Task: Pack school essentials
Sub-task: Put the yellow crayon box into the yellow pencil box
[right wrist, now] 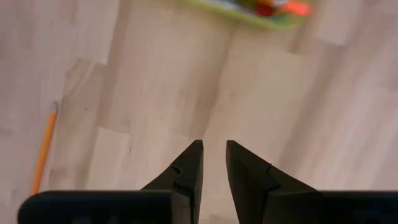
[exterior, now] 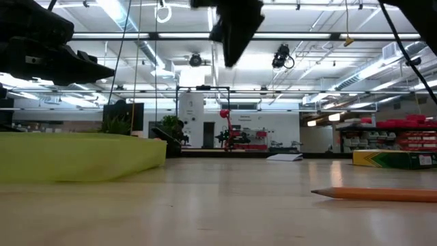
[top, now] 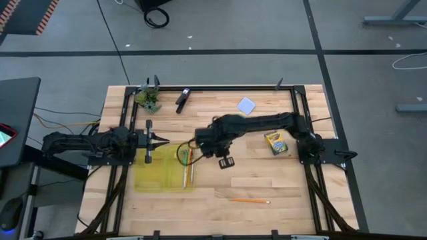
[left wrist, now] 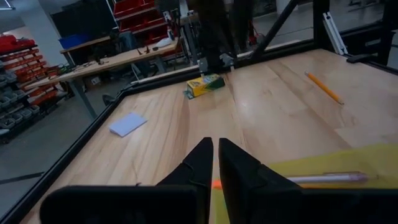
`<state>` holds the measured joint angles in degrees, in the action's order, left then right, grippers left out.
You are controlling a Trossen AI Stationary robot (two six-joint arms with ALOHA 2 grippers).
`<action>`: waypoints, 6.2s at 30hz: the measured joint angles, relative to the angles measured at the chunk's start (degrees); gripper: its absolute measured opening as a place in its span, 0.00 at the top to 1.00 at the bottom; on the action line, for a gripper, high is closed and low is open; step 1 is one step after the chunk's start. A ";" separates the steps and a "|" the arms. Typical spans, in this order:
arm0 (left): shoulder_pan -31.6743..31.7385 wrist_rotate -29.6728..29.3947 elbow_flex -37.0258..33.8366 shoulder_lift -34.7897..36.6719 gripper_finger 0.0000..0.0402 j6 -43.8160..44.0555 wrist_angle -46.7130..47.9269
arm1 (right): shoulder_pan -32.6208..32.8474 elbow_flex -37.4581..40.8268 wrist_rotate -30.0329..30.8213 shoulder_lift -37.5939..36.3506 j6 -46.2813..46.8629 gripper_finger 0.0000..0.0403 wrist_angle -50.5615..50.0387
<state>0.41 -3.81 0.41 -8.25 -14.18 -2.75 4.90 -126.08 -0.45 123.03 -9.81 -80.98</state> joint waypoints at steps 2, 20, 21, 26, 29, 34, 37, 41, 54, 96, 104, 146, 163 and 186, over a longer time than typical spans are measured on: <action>0.02 0.00 0.02 0.00 0.92 -0.02 -0.06 | -0.49 0.03 1.60 -3.24 1.08 0.81 -0.03; 0.01 0.00 0.01 0.00 0.91 0.00 -0.04 | -13.93 39.32 6.09 -40.41 25.18 0.77 11.31; 0.01 0.01 0.00 0.00 0.91 -0.02 -0.03 | -14.38 41.51 6.10 -41.98 26.49 0.76 11.69; 0.01 -0.01 0.01 0.00 0.93 -0.02 -0.02 | -15.72 49.75 6.84 -47.11 32.82 0.67 11.92; 0.01 0.01 0.01 0.00 0.94 -0.02 -0.02 | -15.73 53.26 8.03 -47.88 37.55 0.59 11.17; 0.00 -0.01 0.00 0.00 0.92 -0.02 -0.02 | -15.73 58.81 7.88 -47.00 46.95 0.42 7.14; 0.01 0.01 0.01 0.00 0.91 -0.01 -0.02 | -15.71 62.11 6.56 -46.18 50.70 0.34 3.84; 0.02 0.01 0.00 0.00 0.92 -0.02 -0.02 | -15.71 66.55 5.24 -46.04 52.64 0.24 3.38; 0.01 0.01 0.01 0.00 0.92 -0.02 -0.02 | -15.64 77.87 0.84 -46.04 61.47 0.01 9.11; 0.00 -0.01 0.01 0.00 0.92 -0.01 0.00 | -15.60 87.36 -0.66 -46.02 64.90 0.02 29.78; 0.02 0.01 0.00 0.00 0.93 0.00 -0.01 | -15.05 89.53 0.36 -46.01 66.92 0.06 31.27; 0.02 -0.01 0.00 0.02 0.94 -0.02 -0.02 | -12.60 85.40 3.39 -43.42 60.48 0.20 35.82; 0.02 0.01 0.00 0.02 0.92 0.00 -0.02 | -10.22 79.19 3.48 -43.49 56.29 0.20 55.61; 0.02 0.00 0.01 0.01 0.94 -0.02 -0.01 | -3.58 64.61 3.56 -28.32 50.37 0.20 67.15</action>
<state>0.43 -3.80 0.42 -8.24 -14.20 -2.75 1.32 -61.47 3.11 94.72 40.56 -13.83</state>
